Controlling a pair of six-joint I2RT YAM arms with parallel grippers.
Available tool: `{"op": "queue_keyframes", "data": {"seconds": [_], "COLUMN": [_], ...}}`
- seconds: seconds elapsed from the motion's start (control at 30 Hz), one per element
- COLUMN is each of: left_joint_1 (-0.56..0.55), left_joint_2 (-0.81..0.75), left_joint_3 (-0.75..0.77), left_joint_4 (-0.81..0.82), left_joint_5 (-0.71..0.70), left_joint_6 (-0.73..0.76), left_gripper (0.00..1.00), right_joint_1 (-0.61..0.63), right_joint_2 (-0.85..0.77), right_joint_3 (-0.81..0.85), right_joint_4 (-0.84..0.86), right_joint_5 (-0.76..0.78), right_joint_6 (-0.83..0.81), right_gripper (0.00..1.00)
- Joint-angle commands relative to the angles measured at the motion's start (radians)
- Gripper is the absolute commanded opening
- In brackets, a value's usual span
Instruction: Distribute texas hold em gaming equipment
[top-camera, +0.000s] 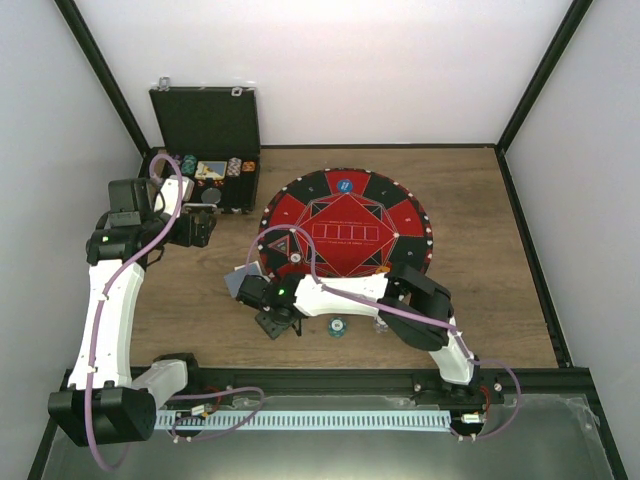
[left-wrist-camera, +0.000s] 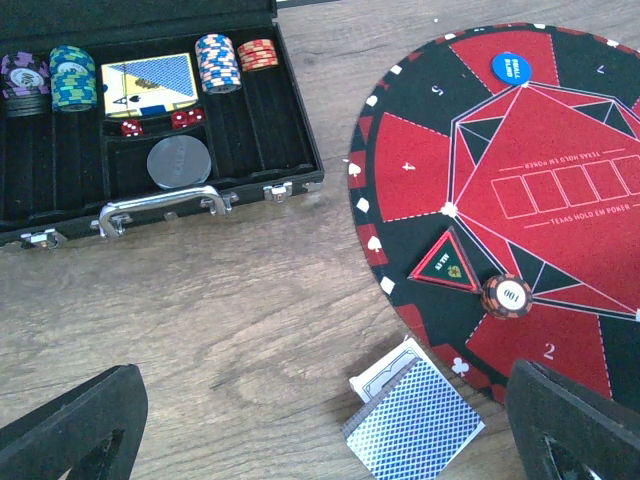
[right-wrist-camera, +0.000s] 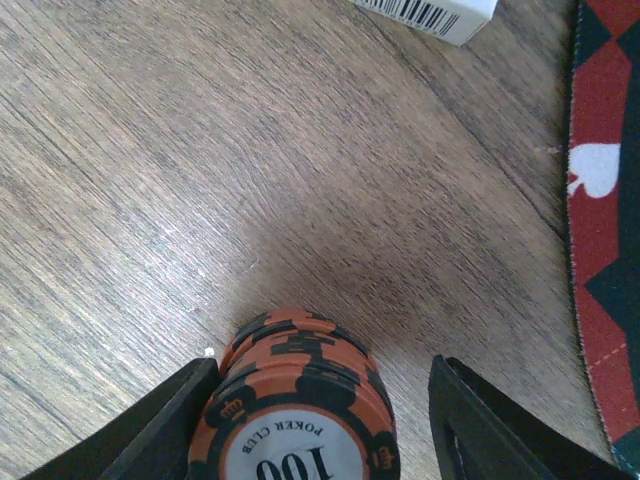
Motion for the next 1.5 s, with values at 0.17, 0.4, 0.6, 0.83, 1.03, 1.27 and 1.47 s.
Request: {"op": "queue_keyframes", "data": {"seconds": [0.17, 0.4, 0.6, 0.83, 1.03, 1.27, 1.47], "left_joint_1": [0.006, 0.006, 0.006, 0.006, 0.006, 0.007, 0.006], "left_joint_2": [-0.016, -0.019, -0.021, -0.023, -0.023, -0.028, -0.028], "left_joint_3": [0.003, -0.003, -0.009, -0.01, -0.01, -0.009, -0.007], "left_joint_4": [0.003, 0.001, 0.001, 0.0, 0.0, -0.002, -0.005], "left_joint_5": [0.005, 0.006, 0.007, 0.011, 0.013, 0.009, 0.01], "left_joint_6": [0.0, 0.003, 0.002, 0.002, 0.003, 0.006, 0.009], "left_gripper": [1.0, 1.0, 1.0, 1.0, 1.0, 1.0, 1.0], "right_joint_1": [0.014, 0.022, 0.026, 0.027, 0.027, 0.027, 0.026], "right_joint_2": [0.007, 0.007, 0.004, -0.006, -0.007, 0.019, 0.015], "right_joint_3": [0.047, 0.065, 0.078, 0.088, 0.077, 0.076, 0.079], "right_joint_4": [0.0, -0.014, -0.025, -0.045, -0.045, -0.04, -0.04], "right_joint_5": [0.002, 0.012, 0.018, 0.032, 0.041, 0.043, 0.042], "right_joint_6": [0.001, 0.001, 0.0, -0.004, -0.008, -0.012, -0.012], "right_gripper": [0.5, 0.39, 0.31, 0.27, 0.28, 0.37, 0.44]}}
